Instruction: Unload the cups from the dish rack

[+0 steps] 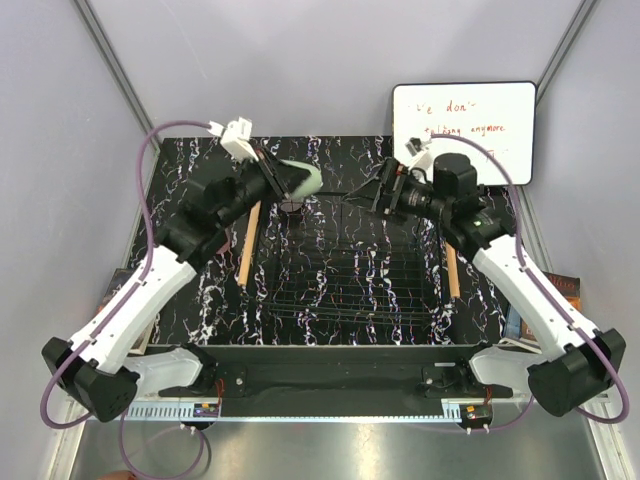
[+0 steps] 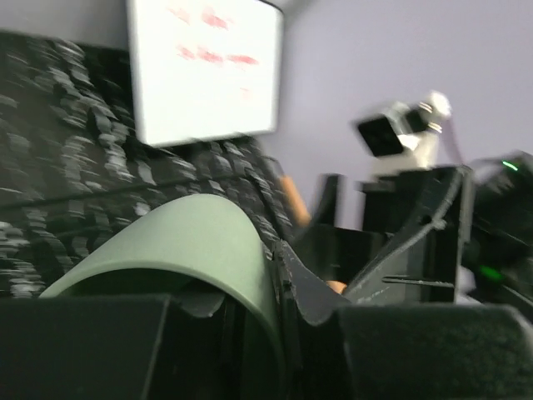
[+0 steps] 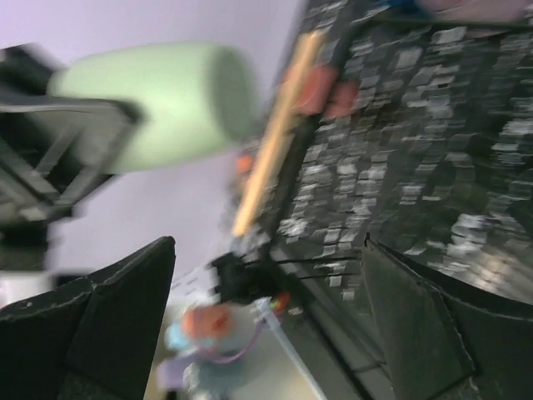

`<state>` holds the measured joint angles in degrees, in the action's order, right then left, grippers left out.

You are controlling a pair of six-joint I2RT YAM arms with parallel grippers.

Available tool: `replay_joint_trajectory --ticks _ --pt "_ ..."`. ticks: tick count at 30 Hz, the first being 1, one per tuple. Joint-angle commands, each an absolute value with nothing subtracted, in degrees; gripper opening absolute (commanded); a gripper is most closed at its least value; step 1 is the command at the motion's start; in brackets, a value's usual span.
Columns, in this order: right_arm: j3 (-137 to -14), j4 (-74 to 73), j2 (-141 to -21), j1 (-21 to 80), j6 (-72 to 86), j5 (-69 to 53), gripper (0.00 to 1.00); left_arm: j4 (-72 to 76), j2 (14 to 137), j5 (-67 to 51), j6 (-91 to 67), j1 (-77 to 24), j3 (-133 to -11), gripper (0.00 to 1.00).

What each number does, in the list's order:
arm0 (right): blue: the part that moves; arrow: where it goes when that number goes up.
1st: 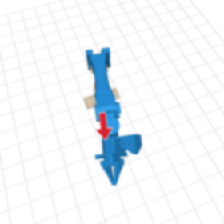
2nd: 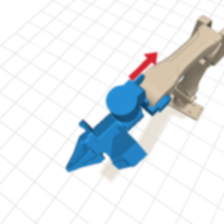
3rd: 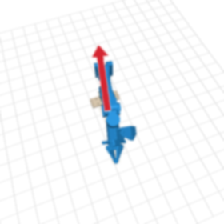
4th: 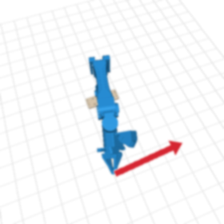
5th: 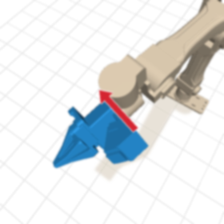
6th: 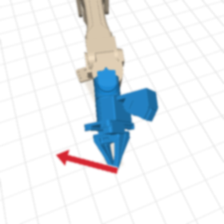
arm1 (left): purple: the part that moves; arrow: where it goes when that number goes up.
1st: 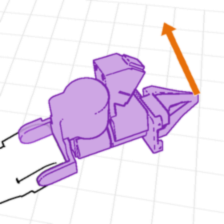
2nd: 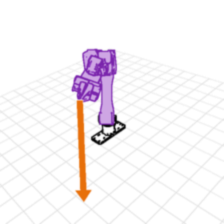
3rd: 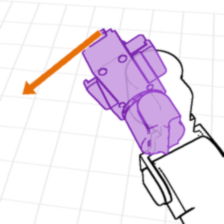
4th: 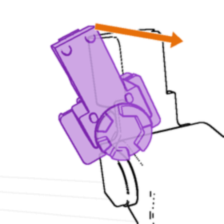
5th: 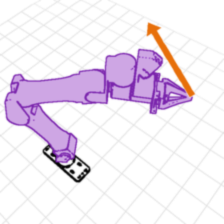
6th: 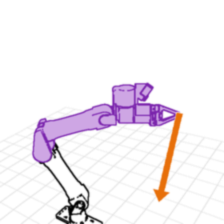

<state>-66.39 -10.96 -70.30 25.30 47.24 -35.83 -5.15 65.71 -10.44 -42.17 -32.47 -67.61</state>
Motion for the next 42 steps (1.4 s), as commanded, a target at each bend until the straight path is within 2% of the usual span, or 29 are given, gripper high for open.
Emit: replay_joint_trajectory --ticks 1,5,8,10,17,28,42 --pt "-72.59 -33.91 -68.64 25.49 33.67 -9.79 1.0 -23.88 67.49 6.57 -30.07 -29.89 -79.26 0.0" --pt "-72.6 -38.93 -69.35 25.49 31.55 -6.33 1.0 -37.07 72.59 24.63 -24.63 -28.92 -85.95 0.0" --pt "-71.19 -39.11 -69.08 25.49 32.43 -7.03 1.0 -44.54 76.28 33.97 -22.24 -27.52 -89.29 0.0" --pt "-70.84 -39.11 -69.61 25.49 32.69 -7.73 1.0 -47.28 78.13 35.68 -21.71 -24.97 -90.0 0.0" --pt "-70.84 -39.11 -71.54 25.49 32.34 -8.79 1.0 -48.25 80.68 32.17 -22.23 -17.32 -86.75 0.0" --pt "-69.43 -38.5 -72.95 25.4 32.26 -10.02 1.0 -47.64 88.93 25.85 -24.7 -13.27 -85.43 0.0" --pt "-69.26 -38.32 -74.44 25.4 30.76 -9.75 1.0 -44.12 93.42 19.95 -26.37 -10.37 -82.09 0.0"
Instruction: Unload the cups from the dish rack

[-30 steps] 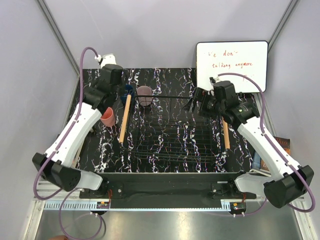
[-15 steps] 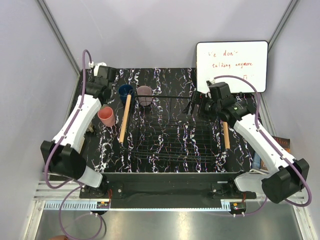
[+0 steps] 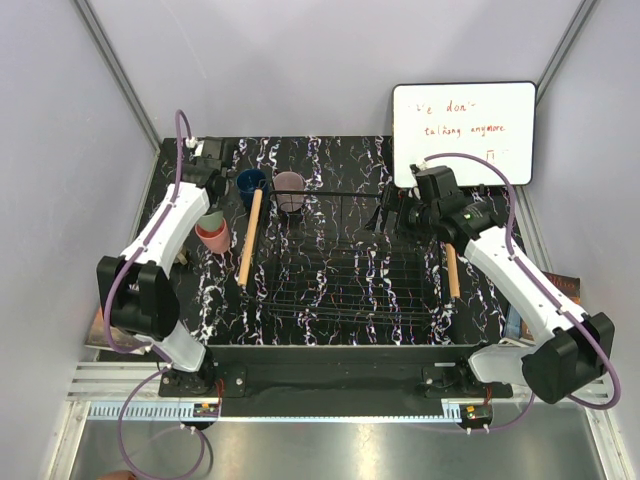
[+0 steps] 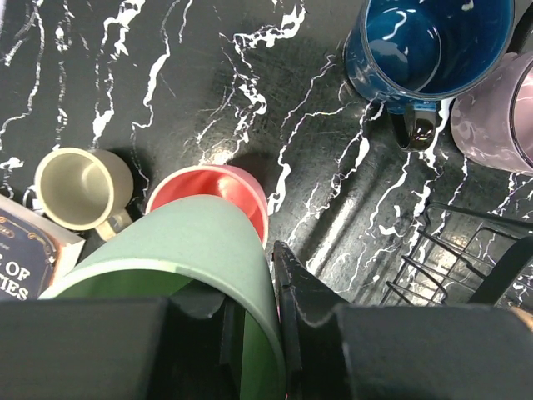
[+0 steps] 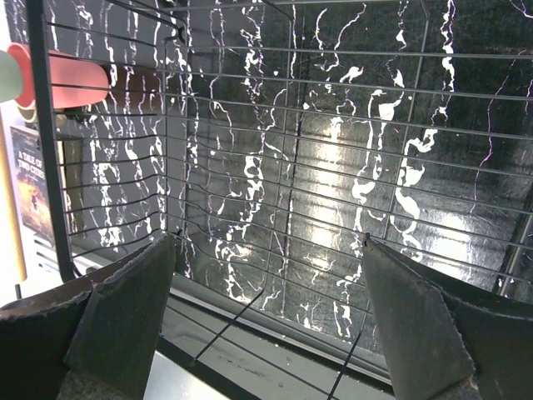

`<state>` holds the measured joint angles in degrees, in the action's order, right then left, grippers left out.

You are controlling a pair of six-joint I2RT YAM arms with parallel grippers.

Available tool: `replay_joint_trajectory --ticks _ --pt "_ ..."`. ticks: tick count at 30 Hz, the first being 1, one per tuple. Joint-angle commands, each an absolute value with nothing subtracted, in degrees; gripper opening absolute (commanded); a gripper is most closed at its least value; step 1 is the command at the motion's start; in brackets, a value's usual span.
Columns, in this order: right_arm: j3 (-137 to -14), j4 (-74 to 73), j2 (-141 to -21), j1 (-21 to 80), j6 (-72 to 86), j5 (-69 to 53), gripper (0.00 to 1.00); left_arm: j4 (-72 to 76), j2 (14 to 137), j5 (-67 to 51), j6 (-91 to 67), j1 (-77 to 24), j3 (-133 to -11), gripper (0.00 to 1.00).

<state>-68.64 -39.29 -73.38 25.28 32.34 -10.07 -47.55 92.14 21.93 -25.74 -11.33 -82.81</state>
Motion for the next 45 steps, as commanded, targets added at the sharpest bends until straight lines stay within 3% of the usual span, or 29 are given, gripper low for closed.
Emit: replay_joint_trajectory --ticks 1,15,16,18,19,20,23,29,38,40,41,45 --pt "-69.61 -38.32 -74.62 25.49 30.67 -9.84 1.0 -43.6 93.51 19.78 -26.37 -9.94 -81.48 0.0" --pt "-70.31 -38.23 -76.29 25.4 29.97 -10.2 1.0 -40.52 96.15 17.4 -27.68 -7.91 -78.66 0.0" --pt "-70.4 -38.32 -76.29 25.4 29.97 -10.11 1.0 -40.52 95.89 17.58 -27.69 -7.91 -78.75 0.13" --pt "-70.49 -38.23 -76.55 25.4 29.97 -10.2 1.0 -40.6 95.1 17.93 -27.77 -7.91 -79.27 0.28" --pt "-70.58 -38.23 -76.55 25.49 30.06 -10.28 1.0 -40.61 94.92 17.93 -27.6 -7.91 -79.54 0.44" --pt "-70.58 -38.23 -76.64 25.4 30.06 -10.28 1.0 -40.61 94.66 17.93 -27.51 -7.91 -79.72 0.53" --pt "-70.58 -38.23 -76.9 25.49 29.97 -10.37 1.0 -41.04 93.52 17.93 -27.86 -7.91 -80.51 0.71" --pt "-70.84 -38.23 -76.82 25.49 29.97 -10.55 1.0 -42.19 89.66 19.42 -28.56 -8.0 -82.44 0.82" --pt "-71.81 -38.14 -75.85 25.4 29.44 -10.46 1.0 -38.15 76.74 19.69 -29.01 -12.56 -87.54 0.87" --pt "-72.16 -38.06 -76.03 25.49 29.36 -10.55 1.0 -37.27 74.63 19.78 -28.04 -16.86 -88.5 0.89" --pt "-72.25 -38.06 -76.11 25.4 29.44 -10.46 1.0 -37.09 74.1 19.86 -27.43 -18.62 -88.77 0.99" --pt "-73.12 -38.14 -75.68 25.66 27.95 -9.94 1.0 -38.93 73.3 31.5 -23.48 -34.31 -89.04 0.99"
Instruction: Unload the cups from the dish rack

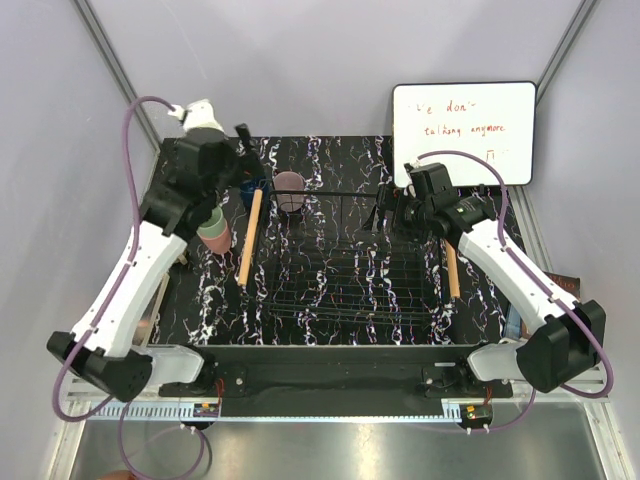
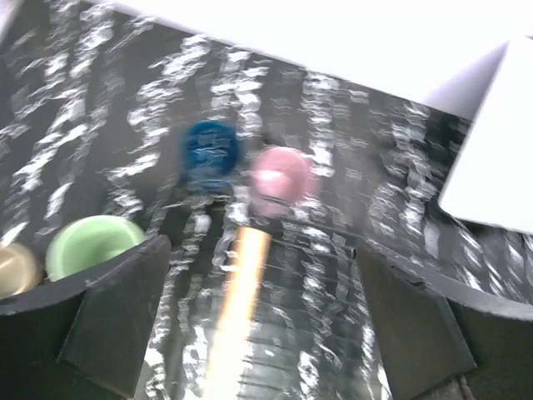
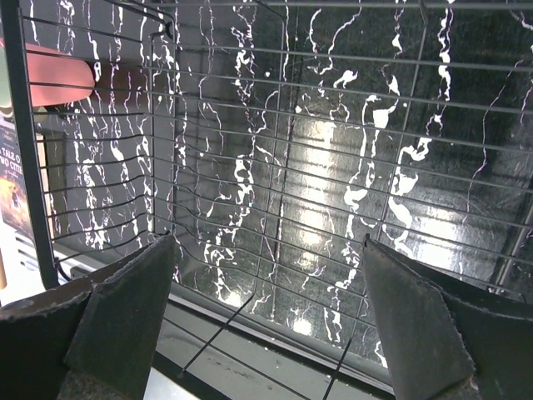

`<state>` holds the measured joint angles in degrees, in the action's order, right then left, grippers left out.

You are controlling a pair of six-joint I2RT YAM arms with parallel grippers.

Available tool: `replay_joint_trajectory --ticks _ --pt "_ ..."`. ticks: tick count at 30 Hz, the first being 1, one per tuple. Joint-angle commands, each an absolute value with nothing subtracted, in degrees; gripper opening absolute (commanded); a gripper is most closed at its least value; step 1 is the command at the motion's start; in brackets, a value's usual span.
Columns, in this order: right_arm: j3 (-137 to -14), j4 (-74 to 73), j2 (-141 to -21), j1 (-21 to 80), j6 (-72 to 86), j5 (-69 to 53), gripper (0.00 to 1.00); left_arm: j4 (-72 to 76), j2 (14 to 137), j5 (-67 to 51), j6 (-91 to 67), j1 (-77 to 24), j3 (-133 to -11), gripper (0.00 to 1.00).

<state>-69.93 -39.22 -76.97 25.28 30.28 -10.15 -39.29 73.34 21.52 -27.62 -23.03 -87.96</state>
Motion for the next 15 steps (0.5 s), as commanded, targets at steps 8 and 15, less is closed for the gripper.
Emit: replay_joint_trajectory --ticks 8,15 --pt "-74.44 -39.46 -74.0 25.75 24.61 -2.2 1.0 -40.78 72.52 33.94 -25.31 -46.93 -80.61 0.99" --pt "-75.41 -39.73 -73.48 25.75 24.34 -0.79 1.0 -45.17 72.16 33.57 -28.21 -48.51 -79.89 0.99"
